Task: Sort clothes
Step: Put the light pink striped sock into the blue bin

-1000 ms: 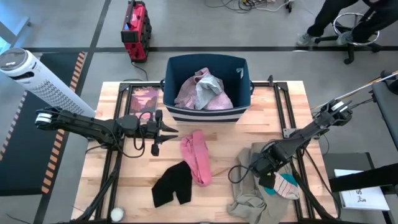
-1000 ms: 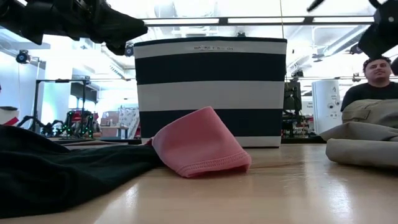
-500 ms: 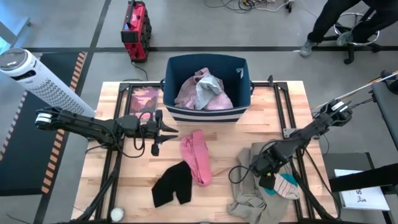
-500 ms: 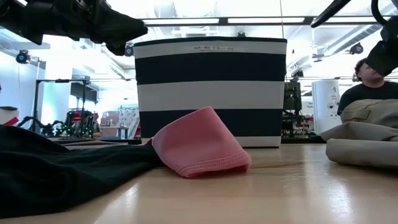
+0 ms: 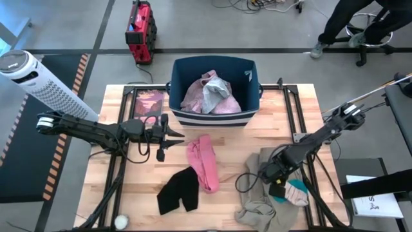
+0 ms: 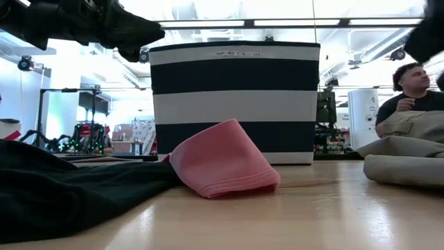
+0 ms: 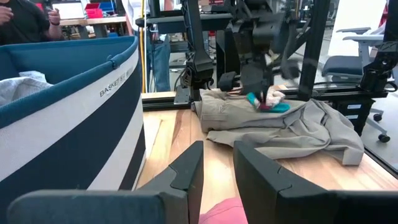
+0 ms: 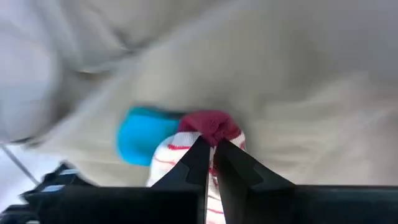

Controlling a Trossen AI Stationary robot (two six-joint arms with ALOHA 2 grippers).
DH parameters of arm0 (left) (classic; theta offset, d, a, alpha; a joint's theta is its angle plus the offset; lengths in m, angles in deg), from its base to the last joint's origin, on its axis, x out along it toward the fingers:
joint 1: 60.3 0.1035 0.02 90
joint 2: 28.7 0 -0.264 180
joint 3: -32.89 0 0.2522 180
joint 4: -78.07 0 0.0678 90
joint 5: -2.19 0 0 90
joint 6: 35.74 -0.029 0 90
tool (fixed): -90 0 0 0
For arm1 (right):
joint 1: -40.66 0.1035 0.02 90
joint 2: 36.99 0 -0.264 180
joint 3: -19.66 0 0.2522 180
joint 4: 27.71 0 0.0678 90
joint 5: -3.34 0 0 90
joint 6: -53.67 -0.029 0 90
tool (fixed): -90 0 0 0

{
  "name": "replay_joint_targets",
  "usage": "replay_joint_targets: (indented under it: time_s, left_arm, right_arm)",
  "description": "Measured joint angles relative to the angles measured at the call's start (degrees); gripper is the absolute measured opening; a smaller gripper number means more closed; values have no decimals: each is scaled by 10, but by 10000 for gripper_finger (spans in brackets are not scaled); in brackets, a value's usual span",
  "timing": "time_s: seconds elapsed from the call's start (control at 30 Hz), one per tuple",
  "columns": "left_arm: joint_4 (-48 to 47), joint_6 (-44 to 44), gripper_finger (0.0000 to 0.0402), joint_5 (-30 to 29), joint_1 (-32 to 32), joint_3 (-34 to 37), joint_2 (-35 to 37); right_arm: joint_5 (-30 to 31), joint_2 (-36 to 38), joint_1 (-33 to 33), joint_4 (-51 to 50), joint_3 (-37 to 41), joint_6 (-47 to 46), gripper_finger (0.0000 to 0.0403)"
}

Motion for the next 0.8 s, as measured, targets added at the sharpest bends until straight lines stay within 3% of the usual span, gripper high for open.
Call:
replay_joint_targets:
  time_s: [0.17, 0.4, 0.8]
  left_arm:
    - [0, 0, 75, 0, 0, 0, 0]
    - [1, 0, 75, 0, 0, 0, 0]
    - [5, 0, 75, 1, 0, 0, 0]
  right_arm:
    - [35, 1, 0, -47, -81, 37, 2]
    - [188, 1, 0, -168, -235, 98, 1]
    - [622, 2, -70, -175, -436, 302, 0]
